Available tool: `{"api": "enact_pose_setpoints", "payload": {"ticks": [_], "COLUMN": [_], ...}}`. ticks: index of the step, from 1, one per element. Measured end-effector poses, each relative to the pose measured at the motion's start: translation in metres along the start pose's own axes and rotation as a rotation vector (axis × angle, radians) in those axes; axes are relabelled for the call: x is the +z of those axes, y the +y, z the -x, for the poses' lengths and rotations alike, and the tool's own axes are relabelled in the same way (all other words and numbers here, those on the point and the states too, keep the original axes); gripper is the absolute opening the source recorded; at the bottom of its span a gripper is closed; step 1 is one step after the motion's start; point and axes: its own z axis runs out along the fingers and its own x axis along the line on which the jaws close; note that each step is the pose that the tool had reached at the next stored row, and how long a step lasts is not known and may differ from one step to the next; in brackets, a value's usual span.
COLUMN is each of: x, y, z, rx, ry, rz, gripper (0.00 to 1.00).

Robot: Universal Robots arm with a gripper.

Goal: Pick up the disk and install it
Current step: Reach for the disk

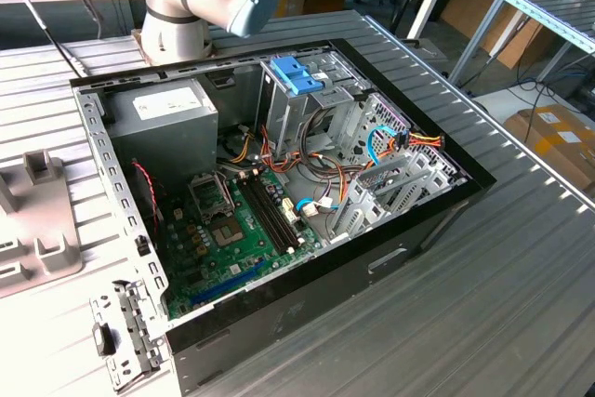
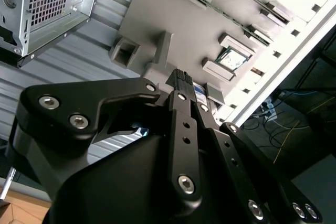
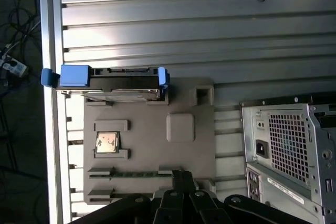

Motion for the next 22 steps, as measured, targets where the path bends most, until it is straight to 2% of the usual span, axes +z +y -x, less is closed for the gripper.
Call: {"api": "enact_pose_setpoints", "payload": {"ticks": [22], "x": [0.0060], "y": [0.0047], "z": [-0.0176], "rx": [0.000], "ry": [-0.0002], "rz": [0.0002], "gripper": [0.11]}}
